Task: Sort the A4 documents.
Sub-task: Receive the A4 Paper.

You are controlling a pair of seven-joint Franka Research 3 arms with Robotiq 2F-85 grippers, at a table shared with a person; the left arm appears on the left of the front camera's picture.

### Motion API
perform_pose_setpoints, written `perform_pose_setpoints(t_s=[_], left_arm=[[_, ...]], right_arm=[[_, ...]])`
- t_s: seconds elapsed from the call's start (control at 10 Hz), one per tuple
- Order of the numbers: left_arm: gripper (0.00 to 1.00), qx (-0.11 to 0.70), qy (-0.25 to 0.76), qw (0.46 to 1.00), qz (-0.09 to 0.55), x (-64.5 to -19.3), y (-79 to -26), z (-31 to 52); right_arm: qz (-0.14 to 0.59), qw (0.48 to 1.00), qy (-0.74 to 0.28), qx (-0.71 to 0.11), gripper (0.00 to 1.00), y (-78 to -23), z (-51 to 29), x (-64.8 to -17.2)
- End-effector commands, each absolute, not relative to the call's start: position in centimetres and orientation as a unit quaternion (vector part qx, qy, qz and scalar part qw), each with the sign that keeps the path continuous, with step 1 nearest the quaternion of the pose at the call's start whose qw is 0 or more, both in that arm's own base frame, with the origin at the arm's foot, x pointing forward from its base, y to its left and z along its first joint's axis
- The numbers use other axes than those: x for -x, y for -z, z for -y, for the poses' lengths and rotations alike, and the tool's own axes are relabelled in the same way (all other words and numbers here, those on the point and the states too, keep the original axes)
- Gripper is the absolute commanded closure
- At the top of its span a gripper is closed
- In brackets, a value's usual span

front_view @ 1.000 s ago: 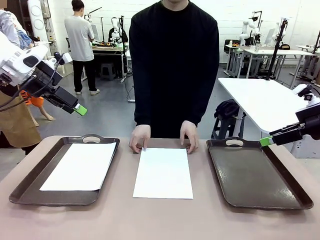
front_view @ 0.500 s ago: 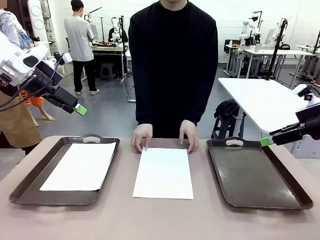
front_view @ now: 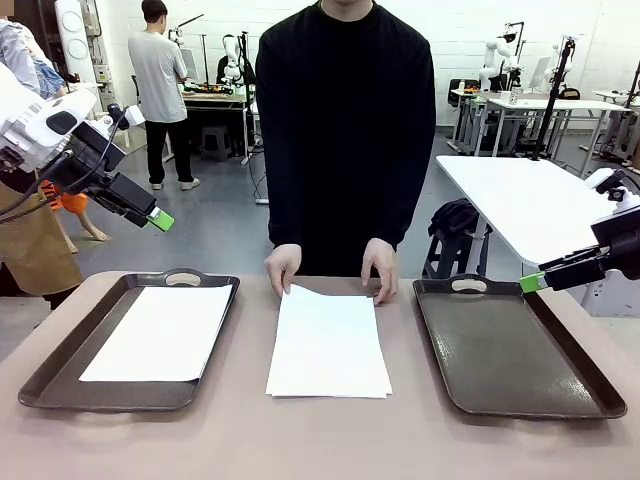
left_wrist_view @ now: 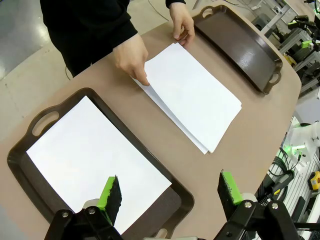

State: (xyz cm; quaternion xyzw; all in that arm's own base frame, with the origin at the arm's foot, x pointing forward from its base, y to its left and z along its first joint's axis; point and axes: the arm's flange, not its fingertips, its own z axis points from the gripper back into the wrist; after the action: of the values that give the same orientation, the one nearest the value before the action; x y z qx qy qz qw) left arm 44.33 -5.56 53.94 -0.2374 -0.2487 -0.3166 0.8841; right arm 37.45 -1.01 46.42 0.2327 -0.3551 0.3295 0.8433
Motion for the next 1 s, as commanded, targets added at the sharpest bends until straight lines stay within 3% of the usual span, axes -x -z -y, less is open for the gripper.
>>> perform_pose_setpoints(t_s=[0.0,0.9], left_arm=[[0.00,0.235,0.321,0.882,0.253,-44.29,-53.96,5.60],[0.00,0.235,0.321,0.882,0.253,-44.29,-53.96,5.60]], right_arm=[[0.363,0.836,-0.333,-0.240,0.00,-46.19,1.03,-37.92],[0.363,0.836,-0.333,-0.240,0.00,-46.19,1.03,-37.92]])
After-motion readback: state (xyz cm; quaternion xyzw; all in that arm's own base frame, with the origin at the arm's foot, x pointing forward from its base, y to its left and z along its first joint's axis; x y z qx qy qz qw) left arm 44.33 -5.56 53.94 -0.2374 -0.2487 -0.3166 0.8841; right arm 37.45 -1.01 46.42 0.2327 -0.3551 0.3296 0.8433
